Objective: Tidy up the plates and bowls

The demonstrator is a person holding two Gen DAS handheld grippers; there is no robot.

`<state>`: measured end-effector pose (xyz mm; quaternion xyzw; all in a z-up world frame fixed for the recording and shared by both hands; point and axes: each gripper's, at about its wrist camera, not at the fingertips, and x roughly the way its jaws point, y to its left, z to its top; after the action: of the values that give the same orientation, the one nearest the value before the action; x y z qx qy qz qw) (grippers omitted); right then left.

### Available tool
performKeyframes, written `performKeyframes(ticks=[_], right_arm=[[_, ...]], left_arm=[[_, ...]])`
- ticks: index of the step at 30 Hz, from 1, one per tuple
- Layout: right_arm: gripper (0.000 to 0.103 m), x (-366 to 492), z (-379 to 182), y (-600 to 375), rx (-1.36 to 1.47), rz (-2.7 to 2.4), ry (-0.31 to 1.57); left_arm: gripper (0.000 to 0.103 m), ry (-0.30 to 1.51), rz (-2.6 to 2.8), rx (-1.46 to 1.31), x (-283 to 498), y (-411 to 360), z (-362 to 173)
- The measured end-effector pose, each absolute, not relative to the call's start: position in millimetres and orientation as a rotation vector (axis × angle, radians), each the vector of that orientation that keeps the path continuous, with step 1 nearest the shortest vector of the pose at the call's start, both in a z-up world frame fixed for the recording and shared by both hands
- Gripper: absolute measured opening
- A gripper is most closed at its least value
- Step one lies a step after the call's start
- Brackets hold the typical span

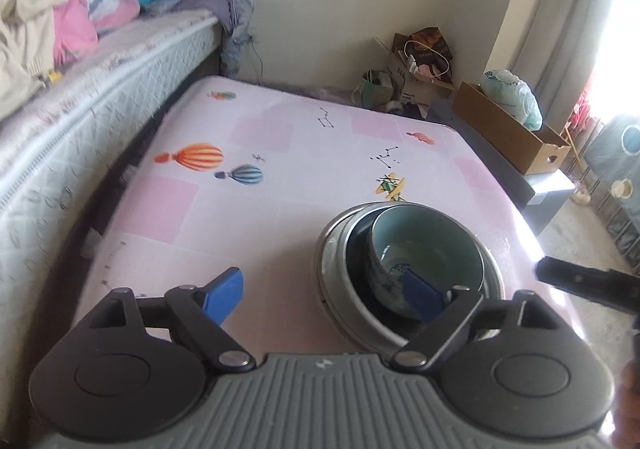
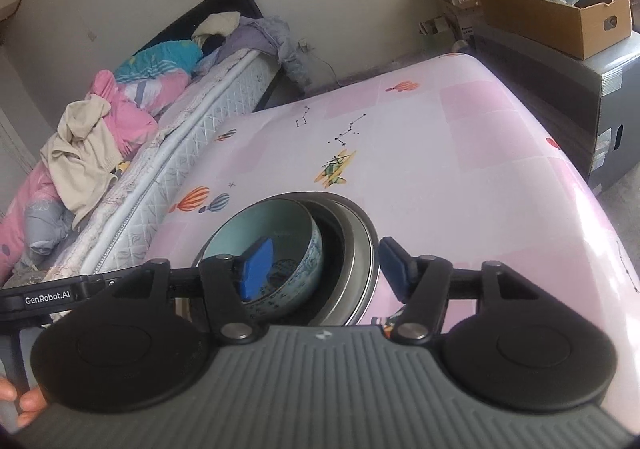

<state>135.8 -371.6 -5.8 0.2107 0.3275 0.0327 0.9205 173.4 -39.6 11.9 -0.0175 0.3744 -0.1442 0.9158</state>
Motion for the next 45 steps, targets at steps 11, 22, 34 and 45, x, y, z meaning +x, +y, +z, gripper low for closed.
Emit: performKeyframes(ticks=[11,22,34,45], right_arm=[[0.091,14,-11,-330,0.525,0.053,0.674],[0.102,-23,-3,-296,0.361,0.020,0.676],[0.102,-22,13,-277,0.172,-0.115,0.681],[0.102,-5,11,-274,0.166,-0.134,0.711]], left_arm=[[0.103,0.725,-0.324,0.078,101,-22,8],[0.103,0.767,-0.172,0.115,74,-12,6],[0.103,0.812,-0.077,0.155,69,-25,13],[0.103,0.834,-0.082,0.145,74,-25,12]])
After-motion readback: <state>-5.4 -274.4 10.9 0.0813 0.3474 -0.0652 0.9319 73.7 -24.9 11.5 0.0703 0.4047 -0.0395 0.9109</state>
